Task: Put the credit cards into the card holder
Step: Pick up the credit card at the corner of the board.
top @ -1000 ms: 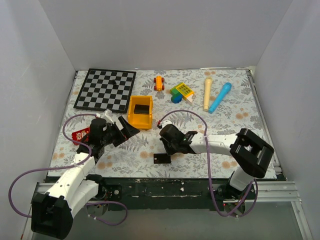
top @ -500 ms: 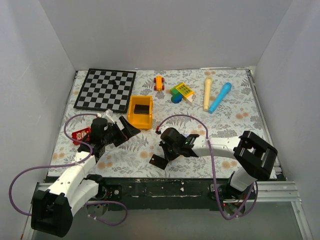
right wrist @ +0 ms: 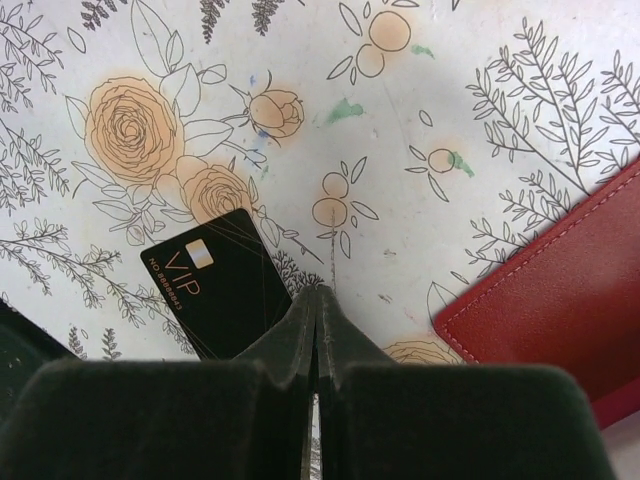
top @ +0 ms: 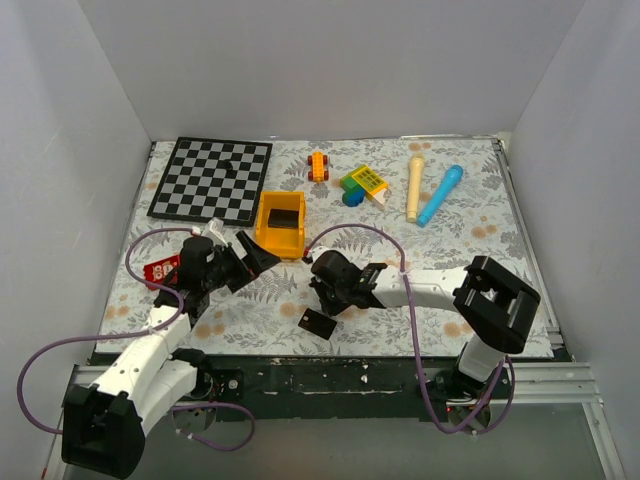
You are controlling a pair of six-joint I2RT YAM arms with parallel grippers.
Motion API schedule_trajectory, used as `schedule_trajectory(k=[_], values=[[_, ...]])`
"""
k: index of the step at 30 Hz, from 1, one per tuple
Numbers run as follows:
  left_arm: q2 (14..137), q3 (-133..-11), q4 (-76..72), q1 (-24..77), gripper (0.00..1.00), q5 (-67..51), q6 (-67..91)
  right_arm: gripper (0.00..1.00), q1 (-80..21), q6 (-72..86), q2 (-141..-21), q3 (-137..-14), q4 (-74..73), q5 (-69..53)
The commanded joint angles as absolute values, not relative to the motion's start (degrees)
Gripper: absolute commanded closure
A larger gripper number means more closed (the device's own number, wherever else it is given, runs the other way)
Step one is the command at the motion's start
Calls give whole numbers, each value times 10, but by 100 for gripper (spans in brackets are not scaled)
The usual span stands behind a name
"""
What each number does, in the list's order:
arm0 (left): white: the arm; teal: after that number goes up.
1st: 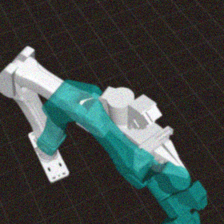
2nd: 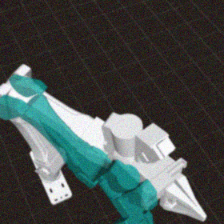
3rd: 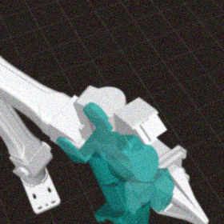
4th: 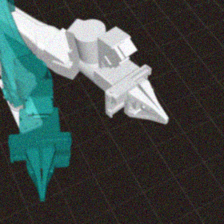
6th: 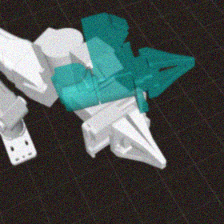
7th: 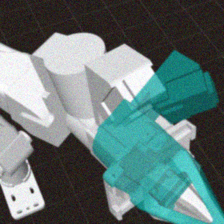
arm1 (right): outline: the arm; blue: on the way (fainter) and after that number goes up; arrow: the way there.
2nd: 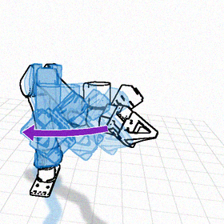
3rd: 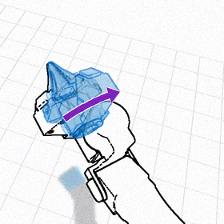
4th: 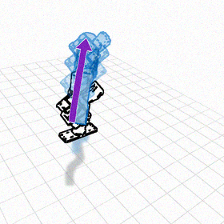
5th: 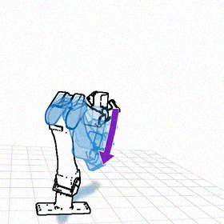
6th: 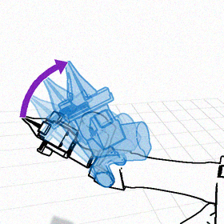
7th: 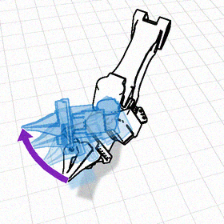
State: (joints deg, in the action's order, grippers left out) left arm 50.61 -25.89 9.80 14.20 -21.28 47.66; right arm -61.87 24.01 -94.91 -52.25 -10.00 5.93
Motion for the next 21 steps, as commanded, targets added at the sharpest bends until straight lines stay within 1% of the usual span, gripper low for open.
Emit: schedule_trajectory(k=[1, 8, 11, 21], values=[[489, -251, 77, 134, 2, -208, 498, 99, -621, 243, -951, -533, -89, 41], [503, -261, 78, 129, 2, -207, 491, 99, -623, 240, -936, -504, -72, -15], [510, -261, 77, 129, 2, -209, 490, 99, -628, 235, -945, -511, -72, -34], [507, -262, 81, 129, 2, -207, 491, 99, -657, 257, -928, -519, -97, -14]])
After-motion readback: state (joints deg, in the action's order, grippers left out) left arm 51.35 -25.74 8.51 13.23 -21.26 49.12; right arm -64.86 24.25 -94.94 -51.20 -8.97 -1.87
